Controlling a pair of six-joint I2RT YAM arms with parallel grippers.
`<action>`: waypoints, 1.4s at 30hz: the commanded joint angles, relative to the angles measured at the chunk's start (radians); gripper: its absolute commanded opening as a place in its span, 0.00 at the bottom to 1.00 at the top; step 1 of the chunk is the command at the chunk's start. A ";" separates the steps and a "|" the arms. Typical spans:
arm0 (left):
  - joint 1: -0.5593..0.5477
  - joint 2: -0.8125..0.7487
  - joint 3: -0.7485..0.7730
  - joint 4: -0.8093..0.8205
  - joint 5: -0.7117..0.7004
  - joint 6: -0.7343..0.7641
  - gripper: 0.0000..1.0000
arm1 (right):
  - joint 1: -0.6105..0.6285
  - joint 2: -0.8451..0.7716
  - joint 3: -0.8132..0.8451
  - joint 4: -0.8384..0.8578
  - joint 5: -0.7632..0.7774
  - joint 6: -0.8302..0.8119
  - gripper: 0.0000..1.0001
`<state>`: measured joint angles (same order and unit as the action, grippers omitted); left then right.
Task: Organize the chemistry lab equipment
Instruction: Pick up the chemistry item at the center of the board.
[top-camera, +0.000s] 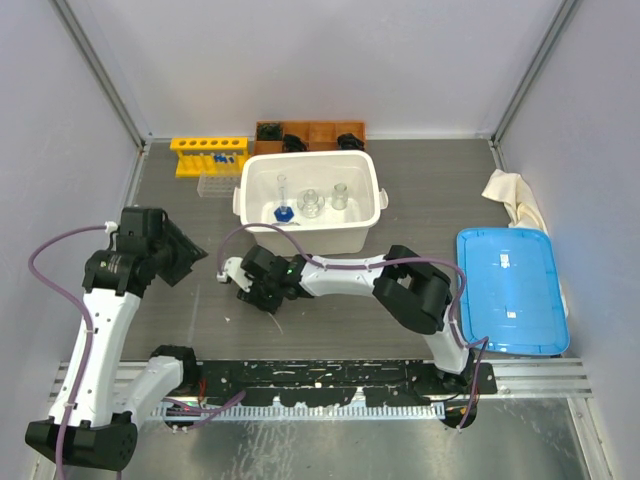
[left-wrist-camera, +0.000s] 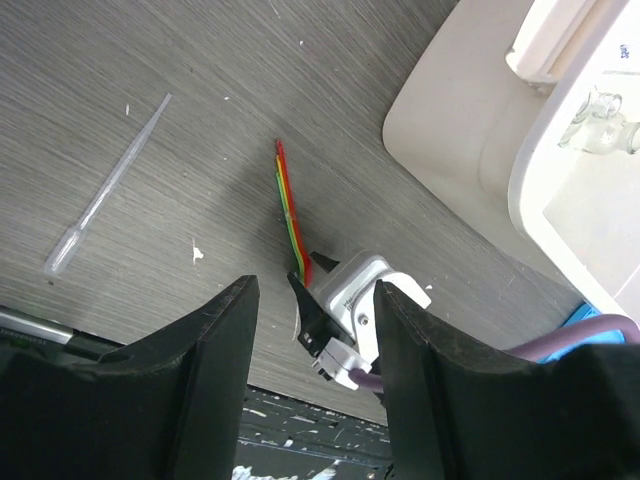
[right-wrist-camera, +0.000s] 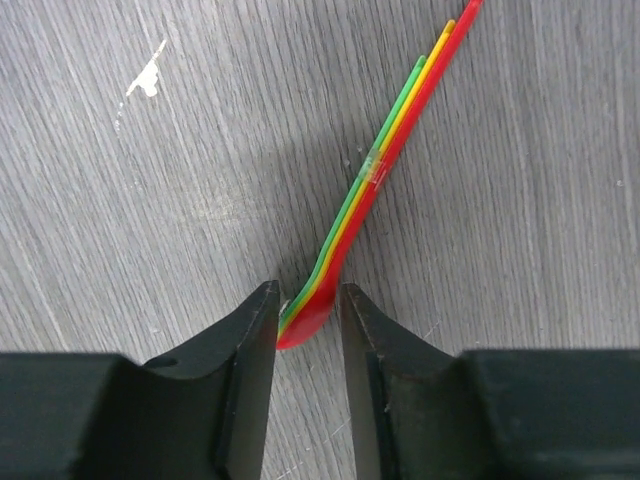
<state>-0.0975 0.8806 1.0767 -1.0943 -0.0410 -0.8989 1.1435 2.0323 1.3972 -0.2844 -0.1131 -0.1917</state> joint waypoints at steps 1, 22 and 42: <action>0.005 -0.013 0.045 -0.005 -0.028 0.015 0.52 | 0.005 0.028 0.039 0.005 0.013 0.011 0.33; 0.005 0.017 0.073 0.049 -0.038 0.015 0.52 | 0.005 -0.112 0.004 -0.132 0.094 -0.036 0.01; 0.007 0.161 0.085 0.216 0.013 -0.019 0.53 | -0.002 -0.565 0.086 -0.417 0.200 -0.152 0.01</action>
<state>-0.0959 1.0103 1.1294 -0.9894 -0.0460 -0.9066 1.1442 1.5562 1.4227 -0.6506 -0.0143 -0.3073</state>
